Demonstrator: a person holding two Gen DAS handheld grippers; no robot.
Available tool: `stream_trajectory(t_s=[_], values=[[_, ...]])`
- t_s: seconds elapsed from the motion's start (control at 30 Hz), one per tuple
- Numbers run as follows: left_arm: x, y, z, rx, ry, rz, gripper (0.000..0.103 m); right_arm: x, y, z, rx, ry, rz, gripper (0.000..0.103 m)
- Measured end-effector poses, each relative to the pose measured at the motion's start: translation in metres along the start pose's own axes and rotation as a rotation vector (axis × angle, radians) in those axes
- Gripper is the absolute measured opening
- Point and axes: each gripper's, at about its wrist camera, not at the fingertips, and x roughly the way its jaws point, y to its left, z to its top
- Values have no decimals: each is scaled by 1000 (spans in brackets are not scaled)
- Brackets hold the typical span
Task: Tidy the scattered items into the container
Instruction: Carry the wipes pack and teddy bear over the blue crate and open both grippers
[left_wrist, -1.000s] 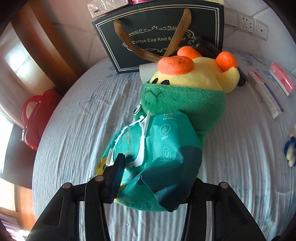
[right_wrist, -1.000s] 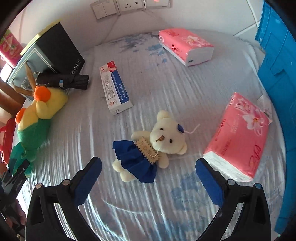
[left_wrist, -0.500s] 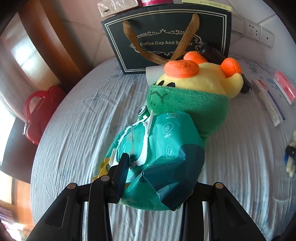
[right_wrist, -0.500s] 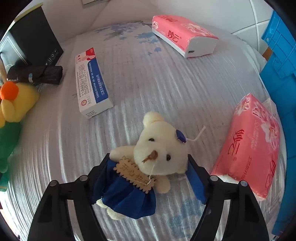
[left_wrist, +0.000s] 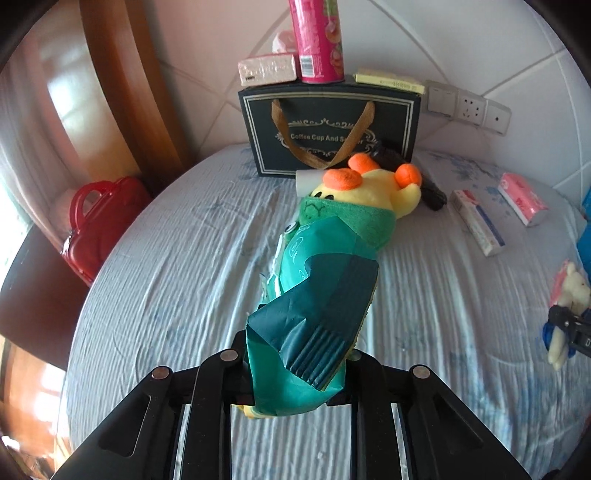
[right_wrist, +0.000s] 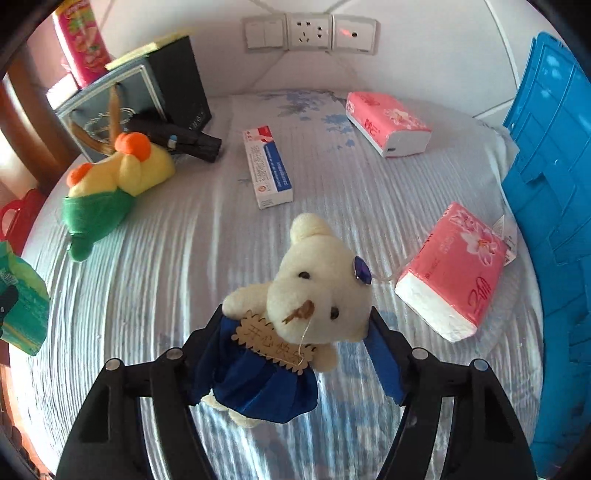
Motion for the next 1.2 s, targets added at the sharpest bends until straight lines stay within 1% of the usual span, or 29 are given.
stream_trajectory(t_s=[0.17, 0.33, 0.53, 0.7, 0.8, 0.87, 1.0, 1.1, 1.2], values=[[-62, -7, -7, 1, -95, -45, 21, -67, 7, -12, -71, -114, 51, 70], [-121, -27, -14, 8, -177, -91, 21, -126, 0, -23, -109, -237, 40, 70], [-175, -69, -27, 5, -249, -123, 21, -191, -25, -47, -171, -350, 69, 70], [-211, -110, -39, 3, -286, -139, 21, -231, -53, -65, -207, -403, 84, 70], [-230, -131, -47, 17, -304, -162, 21, -249, -68, -74, -208, -426, 67, 70], [-242, -144, -51, 39, -318, -191, 21, -262, -78, -82, -191, -446, 46, 70], [-263, -176, -56, 113, -352, -258, 21, -291, -102, -100, -116, -487, -23, 70], [-277, -196, -60, 135, -364, -321, 21, -309, -122, -110, -79, -489, -82, 70], [-293, -219, -64, 158, -374, -358, 21, -325, -144, -119, -36, -501, -131, 70]])
